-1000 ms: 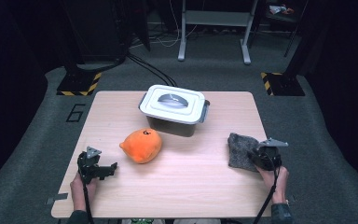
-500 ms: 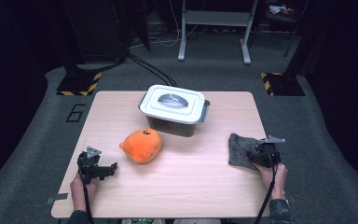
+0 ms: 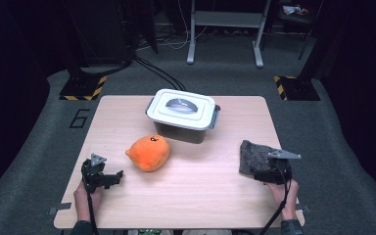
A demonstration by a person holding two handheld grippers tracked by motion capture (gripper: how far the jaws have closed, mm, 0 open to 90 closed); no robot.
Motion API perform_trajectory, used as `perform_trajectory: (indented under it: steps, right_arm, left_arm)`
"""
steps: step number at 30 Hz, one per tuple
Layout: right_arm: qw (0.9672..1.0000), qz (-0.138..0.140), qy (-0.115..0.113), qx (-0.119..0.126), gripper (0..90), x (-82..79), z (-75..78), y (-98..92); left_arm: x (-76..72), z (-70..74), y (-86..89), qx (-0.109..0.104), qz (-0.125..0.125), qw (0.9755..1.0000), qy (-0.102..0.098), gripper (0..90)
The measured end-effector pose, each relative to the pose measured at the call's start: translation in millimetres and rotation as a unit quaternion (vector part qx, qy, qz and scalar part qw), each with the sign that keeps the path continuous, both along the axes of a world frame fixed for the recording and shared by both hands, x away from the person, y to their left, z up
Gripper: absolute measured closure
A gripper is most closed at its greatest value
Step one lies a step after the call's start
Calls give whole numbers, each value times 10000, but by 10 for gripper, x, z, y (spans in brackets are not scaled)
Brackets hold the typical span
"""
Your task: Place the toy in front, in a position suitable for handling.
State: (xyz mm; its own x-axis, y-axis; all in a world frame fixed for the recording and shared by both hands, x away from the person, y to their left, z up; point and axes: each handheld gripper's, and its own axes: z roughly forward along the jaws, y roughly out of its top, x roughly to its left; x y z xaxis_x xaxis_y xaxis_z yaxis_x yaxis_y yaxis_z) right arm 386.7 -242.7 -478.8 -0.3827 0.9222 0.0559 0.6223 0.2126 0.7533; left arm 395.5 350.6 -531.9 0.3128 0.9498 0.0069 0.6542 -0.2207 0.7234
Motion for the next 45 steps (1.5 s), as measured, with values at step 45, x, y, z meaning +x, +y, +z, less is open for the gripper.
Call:
perform_trajectory:
  steps: [45]
  right_arm:
    - [9918, 1218, 42, -384, 43, -416, -514, 844]
  left_arm:
    - [-44, 518, -196, -745, -206, 9969, -116, 8]
